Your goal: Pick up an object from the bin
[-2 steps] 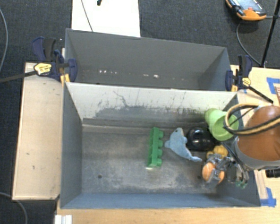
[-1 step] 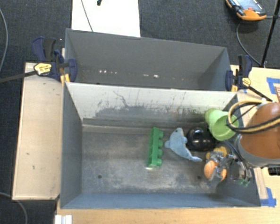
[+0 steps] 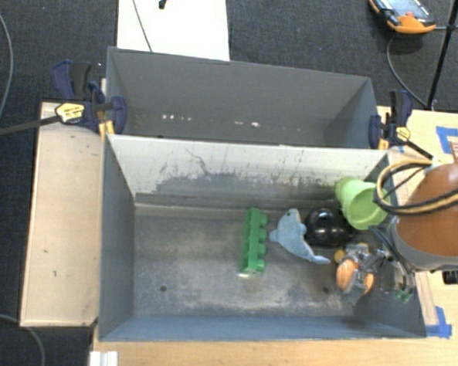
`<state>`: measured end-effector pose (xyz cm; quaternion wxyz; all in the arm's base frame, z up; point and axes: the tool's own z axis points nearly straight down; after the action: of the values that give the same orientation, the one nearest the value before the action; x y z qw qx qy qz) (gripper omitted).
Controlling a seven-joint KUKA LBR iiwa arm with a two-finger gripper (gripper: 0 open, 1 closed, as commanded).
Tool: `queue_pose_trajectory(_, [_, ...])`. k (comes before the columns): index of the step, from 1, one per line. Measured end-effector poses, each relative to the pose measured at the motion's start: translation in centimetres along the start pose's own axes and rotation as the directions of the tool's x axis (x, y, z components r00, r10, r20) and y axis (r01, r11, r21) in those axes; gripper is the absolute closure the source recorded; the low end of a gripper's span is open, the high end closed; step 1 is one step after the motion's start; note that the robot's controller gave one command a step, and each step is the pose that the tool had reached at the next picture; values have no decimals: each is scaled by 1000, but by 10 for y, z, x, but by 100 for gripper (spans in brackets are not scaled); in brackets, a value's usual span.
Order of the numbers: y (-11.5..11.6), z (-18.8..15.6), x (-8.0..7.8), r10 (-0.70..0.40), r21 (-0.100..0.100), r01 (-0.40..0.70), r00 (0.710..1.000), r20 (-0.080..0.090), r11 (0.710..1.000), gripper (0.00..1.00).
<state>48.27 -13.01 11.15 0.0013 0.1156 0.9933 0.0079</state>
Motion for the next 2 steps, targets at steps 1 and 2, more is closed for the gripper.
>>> queue_pose_trajectory(1, [0,-11,1,-1,0,1,1000,-4,1000,100])
queue_pose_trajectory(2, [1,-24,0,-2,0,2,1000,-2,1000,100])
